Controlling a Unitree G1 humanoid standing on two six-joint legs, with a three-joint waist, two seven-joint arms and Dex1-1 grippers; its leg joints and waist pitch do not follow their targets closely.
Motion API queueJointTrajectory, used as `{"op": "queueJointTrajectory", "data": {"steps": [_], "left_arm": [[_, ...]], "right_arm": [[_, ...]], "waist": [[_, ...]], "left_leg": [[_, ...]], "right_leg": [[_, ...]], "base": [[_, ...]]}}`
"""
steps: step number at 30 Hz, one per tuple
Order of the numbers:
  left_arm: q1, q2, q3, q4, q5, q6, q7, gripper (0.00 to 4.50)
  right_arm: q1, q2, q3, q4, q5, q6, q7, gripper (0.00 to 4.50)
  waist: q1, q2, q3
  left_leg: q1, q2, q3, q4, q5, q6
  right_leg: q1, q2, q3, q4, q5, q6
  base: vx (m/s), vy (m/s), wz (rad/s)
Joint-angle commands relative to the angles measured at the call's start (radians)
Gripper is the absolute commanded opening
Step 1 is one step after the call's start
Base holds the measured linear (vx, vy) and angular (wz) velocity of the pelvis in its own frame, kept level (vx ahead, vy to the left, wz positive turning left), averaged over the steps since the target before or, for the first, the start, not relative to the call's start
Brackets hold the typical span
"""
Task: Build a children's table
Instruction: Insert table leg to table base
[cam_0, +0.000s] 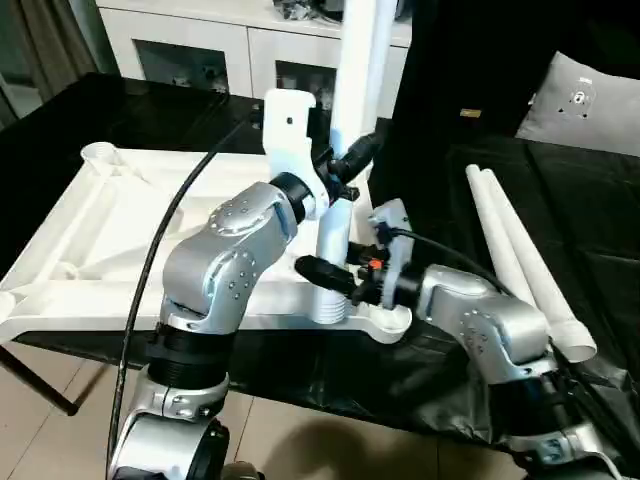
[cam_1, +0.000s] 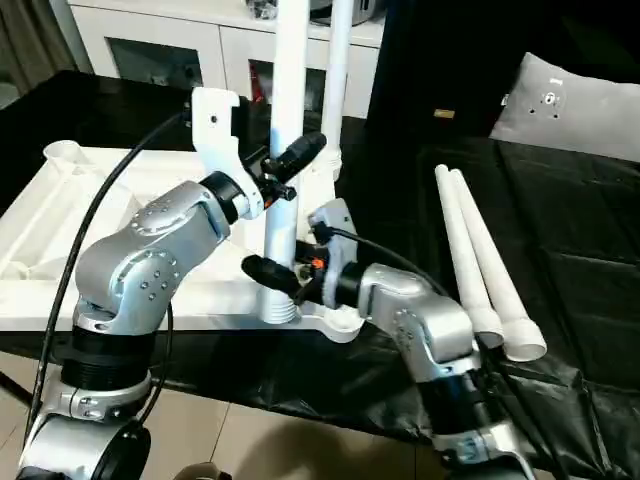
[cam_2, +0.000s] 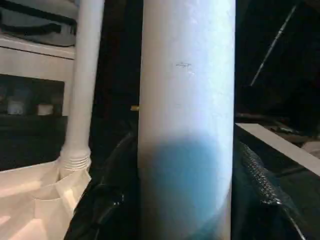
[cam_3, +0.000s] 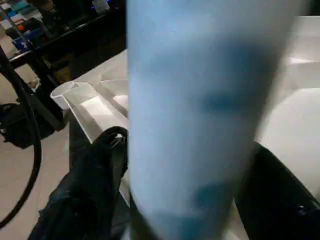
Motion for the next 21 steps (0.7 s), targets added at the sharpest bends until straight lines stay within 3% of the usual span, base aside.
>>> {"op": "queueJointTrajectory", "data": {"steps": [1,12,19,20,21], "left_arm": [[-0.022,-0.001,-0.013,-0.018,0.012,-0.01,-0.014,1.75],[-0.03,0.014,-0.036,0.003,0.047,-0.04,-0.037,1.75],[-0.029,0.012,-0.041,0.006,0.058,-0.047,-0.044,1.75],[-0.028,0.01,-0.042,0.006,0.059,-0.048,-0.043,1.75],[-0.028,0.01,-0.042,0.006,0.059,-0.048,-0.043,1.75]], "right_arm": [[-0.008,-0.003,-0.016,0.011,0.005,0.014,-0.009,2.86],[-0.009,0.001,-0.019,0.011,0.0,0.024,-0.013,1.95],[-0.004,0.001,-0.015,-0.003,-0.011,-0.003,-0.012,1.9],[-0.004,0.006,-0.027,-0.002,0.0,0.011,-0.02,2.46],[-0.004,0.006,-0.027,-0.002,0.0,0.011,-0.02,2.46]], "waist": [[-0.001,0.004,-0.077],[-0.002,0.007,-0.078],[-0.002,0.004,-0.078],[-0.002,0.003,-0.077],[-0.002,0.002,-0.077]], "left_leg": [[0.003,0.011,0.006,-0.067,-0.089,-0.037],[0.005,0.01,0.005,-0.067,-0.095,-0.04],[0.004,0.011,0.006,-0.067,-0.096,-0.04],[0.004,0.011,0.006,-0.067,-0.093,-0.04],[0.004,0.011,0.006,-0.067,-0.092,-0.039]], "right_leg": [[0.063,-0.051,0.042,-0.063,-0.02,-0.164],[0.065,-0.051,0.042,-0.064,-0.013,-0.163],[0.065,-0.052,0.042,-0.063,-0.015,-0.167],[0.065,-0.052,0.042,-0.063,-0.016,-0.167],[0.065,-0.052,0.042,-0.064,-0.016,-0.167]], "base": [[0.0,0.0,0.0],[0.0,0.0,0.0],[0.0,0.0,0.0],[0.0,0.0,0.0],[0.0,0.0,0.0]]}}
